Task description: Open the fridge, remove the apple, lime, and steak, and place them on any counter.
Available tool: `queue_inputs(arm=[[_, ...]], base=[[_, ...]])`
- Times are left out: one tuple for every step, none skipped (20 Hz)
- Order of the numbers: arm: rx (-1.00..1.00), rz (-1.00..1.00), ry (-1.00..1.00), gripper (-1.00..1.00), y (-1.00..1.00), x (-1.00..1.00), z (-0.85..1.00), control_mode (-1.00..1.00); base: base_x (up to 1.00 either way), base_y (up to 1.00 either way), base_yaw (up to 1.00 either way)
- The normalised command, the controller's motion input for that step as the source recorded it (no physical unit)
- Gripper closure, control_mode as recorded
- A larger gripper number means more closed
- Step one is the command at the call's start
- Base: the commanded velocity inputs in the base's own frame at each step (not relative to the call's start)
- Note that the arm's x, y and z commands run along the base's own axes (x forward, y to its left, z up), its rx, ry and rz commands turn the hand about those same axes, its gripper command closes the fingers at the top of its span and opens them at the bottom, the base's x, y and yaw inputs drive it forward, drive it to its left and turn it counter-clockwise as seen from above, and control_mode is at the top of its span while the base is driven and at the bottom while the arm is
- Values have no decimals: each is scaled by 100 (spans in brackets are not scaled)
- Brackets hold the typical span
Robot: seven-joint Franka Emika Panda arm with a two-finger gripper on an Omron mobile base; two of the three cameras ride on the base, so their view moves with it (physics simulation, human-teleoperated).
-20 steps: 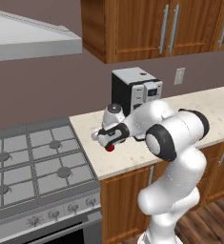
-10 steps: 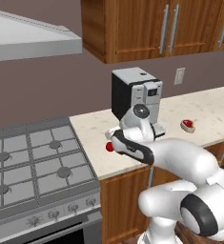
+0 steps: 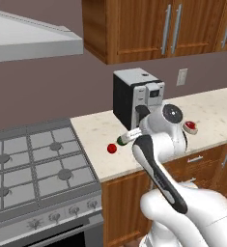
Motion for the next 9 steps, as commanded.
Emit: queue_inputs(arm=[[0, -3, 7, -100, -9, -100, 69, -100], [0, -4, 9, -100, -4, -100, 65, -100], [0, -5, 14, -100, 0, -100, 55, -100], [0, -5, 16, -100, 0, -100, 53, -100], [0, -7, 20, -100, 0, -100, 49, -100], [0, -8, 21, -100, 0, -100, 48, -100], [0, -10, 24, -100, -3, -100, 43, -100], [0, -11, 25, -100, -4, -100, 38, -100], [0, -14, 30, -100, -8, -100, 28, -100]], base=[[0, 0, 0], [0, 0, 0], [0, 0, 0], [0, 0, 0], [0, 0, 0], [0, 0, 0], [0, 0, 0], [0, 0, 0], [0, 0, 0]])
